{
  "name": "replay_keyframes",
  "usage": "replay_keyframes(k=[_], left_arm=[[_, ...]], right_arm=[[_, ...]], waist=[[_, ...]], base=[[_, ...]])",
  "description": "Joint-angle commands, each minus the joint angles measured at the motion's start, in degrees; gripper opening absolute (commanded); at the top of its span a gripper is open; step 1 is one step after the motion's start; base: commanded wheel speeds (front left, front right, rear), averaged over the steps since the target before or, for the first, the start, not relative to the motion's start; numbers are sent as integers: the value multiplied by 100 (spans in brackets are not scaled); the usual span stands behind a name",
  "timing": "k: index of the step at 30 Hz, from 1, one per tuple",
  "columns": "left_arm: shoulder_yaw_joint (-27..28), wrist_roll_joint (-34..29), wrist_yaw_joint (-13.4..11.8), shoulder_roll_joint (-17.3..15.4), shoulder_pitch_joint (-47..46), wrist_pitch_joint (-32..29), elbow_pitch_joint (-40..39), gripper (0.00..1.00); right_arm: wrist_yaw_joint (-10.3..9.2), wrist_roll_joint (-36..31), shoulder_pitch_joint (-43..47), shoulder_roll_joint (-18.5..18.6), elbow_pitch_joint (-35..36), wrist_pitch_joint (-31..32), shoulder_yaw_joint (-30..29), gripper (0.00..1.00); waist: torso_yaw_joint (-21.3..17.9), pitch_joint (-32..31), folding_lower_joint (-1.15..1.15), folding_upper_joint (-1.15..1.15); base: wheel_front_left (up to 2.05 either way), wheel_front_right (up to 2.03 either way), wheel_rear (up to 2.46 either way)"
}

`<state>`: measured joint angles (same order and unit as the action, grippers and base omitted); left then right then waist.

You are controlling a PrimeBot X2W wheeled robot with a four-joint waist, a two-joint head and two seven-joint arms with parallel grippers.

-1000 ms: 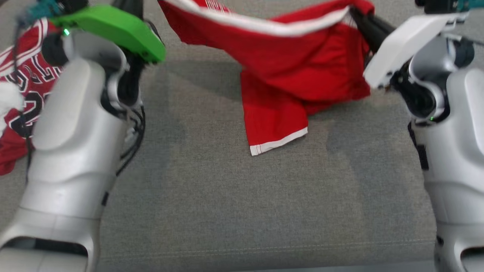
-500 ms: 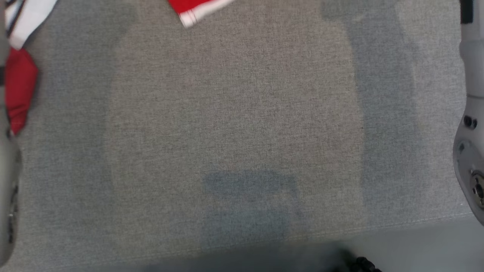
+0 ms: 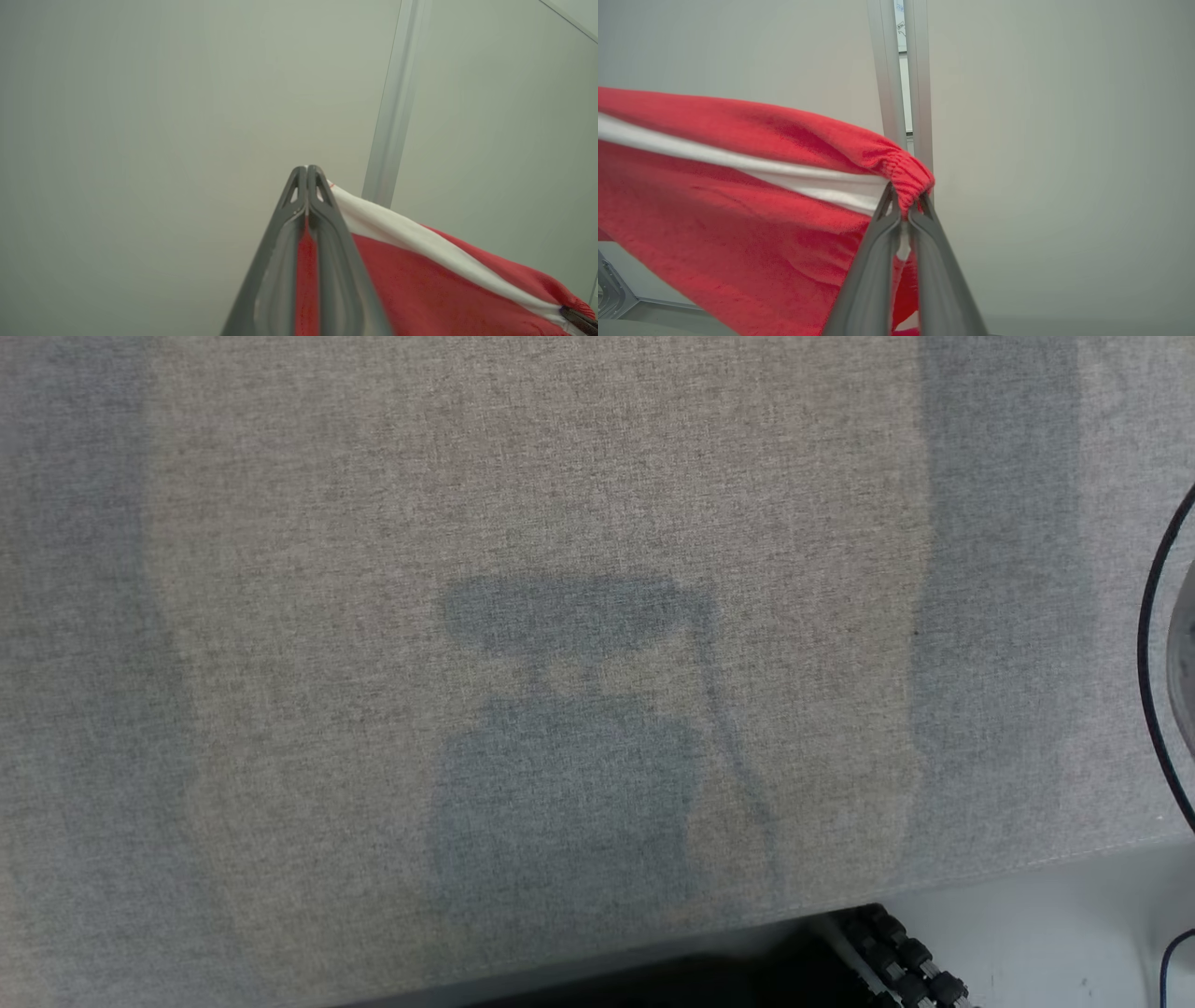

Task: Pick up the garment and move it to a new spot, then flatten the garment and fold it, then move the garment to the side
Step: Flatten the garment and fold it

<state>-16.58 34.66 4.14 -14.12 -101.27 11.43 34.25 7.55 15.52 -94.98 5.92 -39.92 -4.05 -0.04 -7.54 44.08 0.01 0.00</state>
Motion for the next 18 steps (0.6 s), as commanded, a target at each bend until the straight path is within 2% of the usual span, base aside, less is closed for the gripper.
replay_keyframes(k=[1,5,9,12,18], left_arm=[[3,36,29,-19,200,3,42,0],[-97,113,93,-44,800,8,-138,0],[-40,350,-20,-88,1797,-70,-562,0],[28,507,-295,-147,2972,-158,-1252,0],[86,681,-838,-225,4870,-259,-2248,0]], right_arm=[[-12,23,158,43,-52,1,50,0],[-11,288,582,201,-117,155,623,0],[-11,734,1218,500,135,444,1216,0],[-11,1315,1901,869,639,924,1783,0],[-11,1928,2973,1409,1483,1568,2312,0]], waist=[[-57,105,-1,0],[-25,49,-1,0],[62,-177,-1,0],[194,-507,-1,0],[340,-1120,-1,0]], base=[[0,0,0],[0,0,0],[0,0,0],[0,0,0],[0,0,0]])
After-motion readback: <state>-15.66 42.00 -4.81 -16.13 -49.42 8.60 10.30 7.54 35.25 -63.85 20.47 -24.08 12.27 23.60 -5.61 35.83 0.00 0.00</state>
